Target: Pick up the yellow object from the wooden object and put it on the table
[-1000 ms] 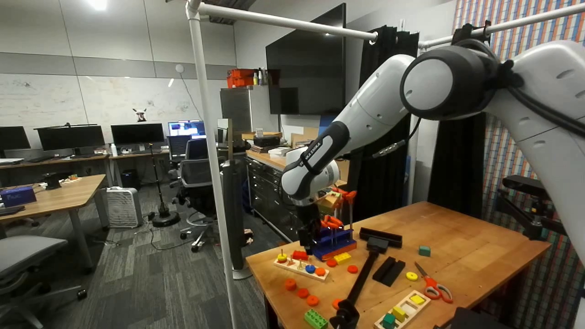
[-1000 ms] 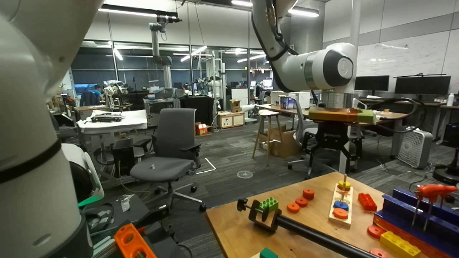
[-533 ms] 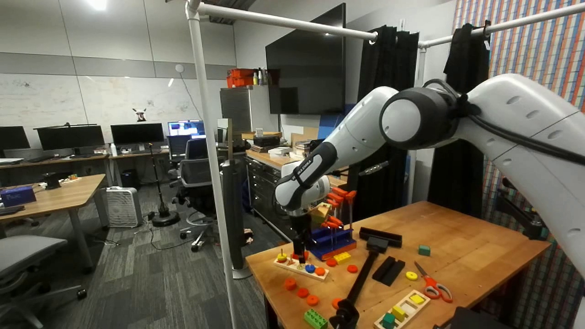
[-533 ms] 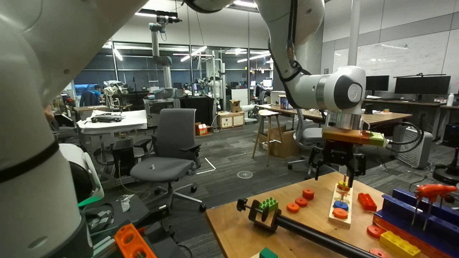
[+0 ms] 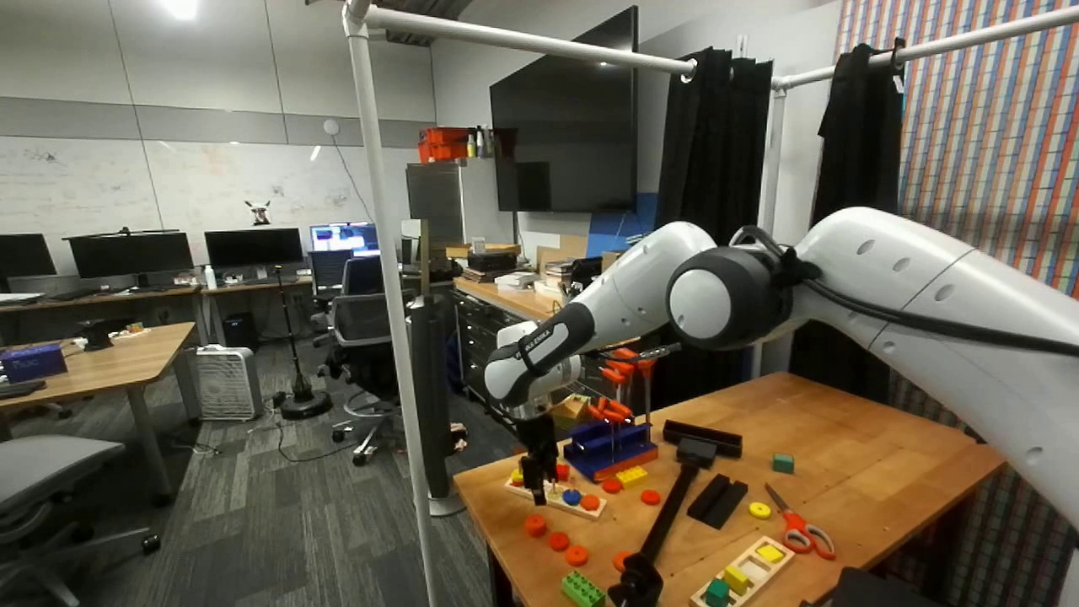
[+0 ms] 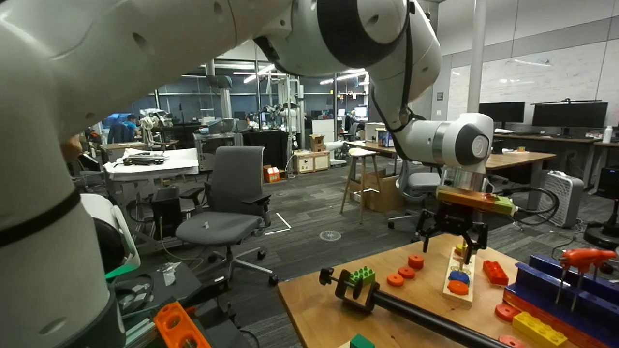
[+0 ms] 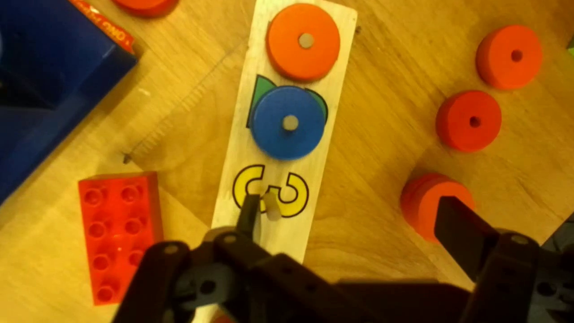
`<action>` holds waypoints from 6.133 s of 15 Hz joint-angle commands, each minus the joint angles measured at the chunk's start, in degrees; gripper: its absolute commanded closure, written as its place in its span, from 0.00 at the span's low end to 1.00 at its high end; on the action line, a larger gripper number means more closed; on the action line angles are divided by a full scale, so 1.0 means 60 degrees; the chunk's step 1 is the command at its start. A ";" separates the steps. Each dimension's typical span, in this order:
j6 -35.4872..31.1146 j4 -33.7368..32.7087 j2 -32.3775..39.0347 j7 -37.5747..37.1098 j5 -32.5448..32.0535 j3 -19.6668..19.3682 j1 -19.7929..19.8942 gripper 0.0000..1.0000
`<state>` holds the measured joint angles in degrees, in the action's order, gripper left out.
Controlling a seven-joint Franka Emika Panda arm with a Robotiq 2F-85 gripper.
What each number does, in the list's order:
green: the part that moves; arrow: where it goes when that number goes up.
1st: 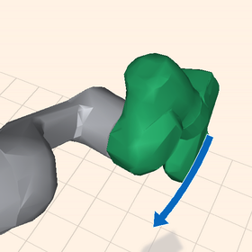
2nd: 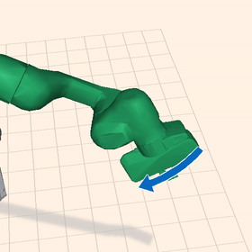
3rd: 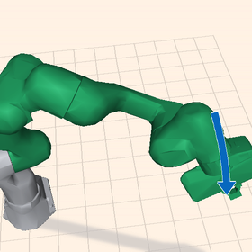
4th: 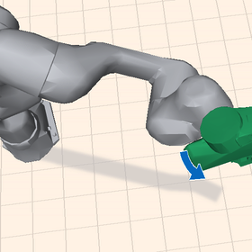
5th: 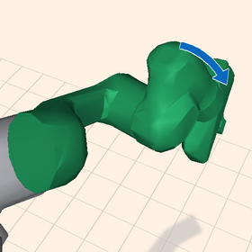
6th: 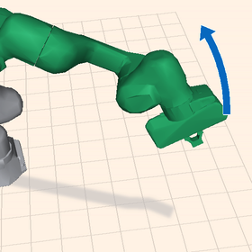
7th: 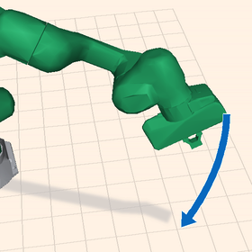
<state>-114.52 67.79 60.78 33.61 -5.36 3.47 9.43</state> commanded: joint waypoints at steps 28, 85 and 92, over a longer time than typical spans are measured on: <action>0.1350 -0.5840 0.3152 -0.0050 -0.0051 -0.0074 -0.0603 0.00; 0.2426 -0.1813 -0.1751 -0.5219 0.0540 -0.2109 -0.0705 0.77; 0.0580 0.1161 -0.3218 -0.5509 0.1851 -0.2251 -0.0165 0.77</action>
<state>-105.68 63.52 48.18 2.08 3.05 -10.23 7.57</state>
